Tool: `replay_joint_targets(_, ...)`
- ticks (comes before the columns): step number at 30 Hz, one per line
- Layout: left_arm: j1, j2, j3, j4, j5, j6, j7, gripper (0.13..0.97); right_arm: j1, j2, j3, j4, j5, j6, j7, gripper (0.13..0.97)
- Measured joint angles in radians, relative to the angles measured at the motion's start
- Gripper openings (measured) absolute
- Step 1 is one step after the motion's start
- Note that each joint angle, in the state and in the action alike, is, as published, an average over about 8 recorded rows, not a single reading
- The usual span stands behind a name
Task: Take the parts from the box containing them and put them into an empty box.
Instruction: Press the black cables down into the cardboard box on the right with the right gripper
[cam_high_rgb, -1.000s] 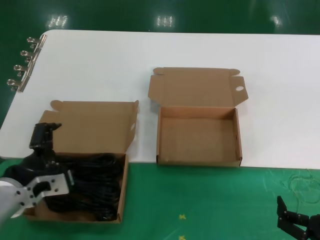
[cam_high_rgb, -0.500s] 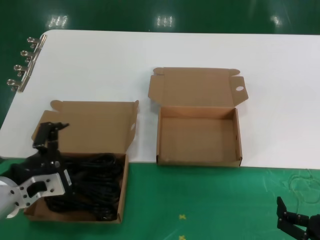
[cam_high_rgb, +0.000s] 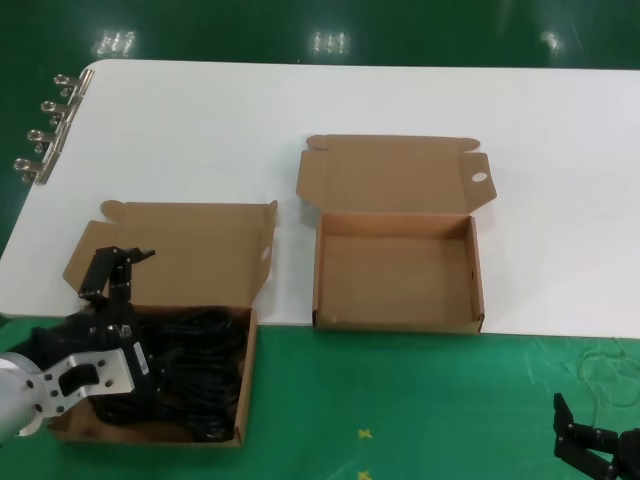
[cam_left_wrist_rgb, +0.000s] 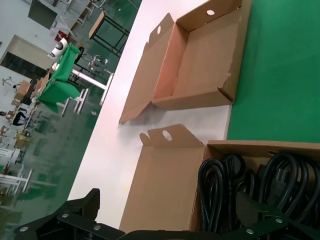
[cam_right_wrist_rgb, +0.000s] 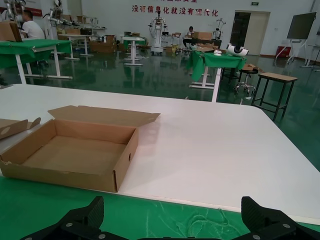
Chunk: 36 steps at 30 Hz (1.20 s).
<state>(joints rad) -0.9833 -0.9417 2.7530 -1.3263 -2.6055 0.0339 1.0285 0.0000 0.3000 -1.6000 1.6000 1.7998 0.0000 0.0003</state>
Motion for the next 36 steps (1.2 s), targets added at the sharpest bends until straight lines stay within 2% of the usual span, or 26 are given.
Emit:
replay_joint_targets(5,0.0,0.001,0.0,0.001,0.003,0.001,0.002,0.966,0.0,0.0,0.0,0.0,0.0,0.0,0.0,0.966)
replay_joint_targets(9,0.001,0.005,0.0,0.007,0.03,0.014,0.008,0.966,0.0,0.0,0.0,0.0,0.0,0.0,0.0,0.966)
replay_joint_targets(12,-0.003,0.012,0.0,0.019,0.076,0.032,0.002,0.966,0.0,0.0,0.0,0.0,0.0,0.0,0.0,0.966)
replay_joint_targets(15,-0.013,0.024,0.0,0.041,0.151,0.055,-0.027,0.966,0.0,0.0,0.0,0.0,0.0,0.0,0.0,0.966)
replay_joint_targets(18,-0.03,0.041,0.0,0.071,0.258,0.089,-0.076,0.966,0.0,0.0,0.0,0.0,0.0,0.0,0.0,0.966)
replay_joint_targets(21,-0.053,0.061,0.0,0.108,0.388,0.144,-0.136,0.966,0.0,0.0,0.0,0.0,0.0,0.0,0.0,0.966)
replay_joint_targets(27,-0.107,0.09,0.0,0.161,0.664,0.302,-0.282,0.966,0.0,0.0,0.0,0.0,0.0,0.0,0.0,0.966)
replay_joint_targets(31,-0.134,0.093,0.0,0.16,0.846,0.408,-0.402,0.966,0.0,0.0,0.0,0.0,0.0,0.0,0.0,0.966)
replay_joint_targets(36,-0.165,0.079,0.0,0.129,1.069,0.521,-0.562,0.966,0.0,0.0,0.0,0.0,0.0,0.0,0.0,0.966)
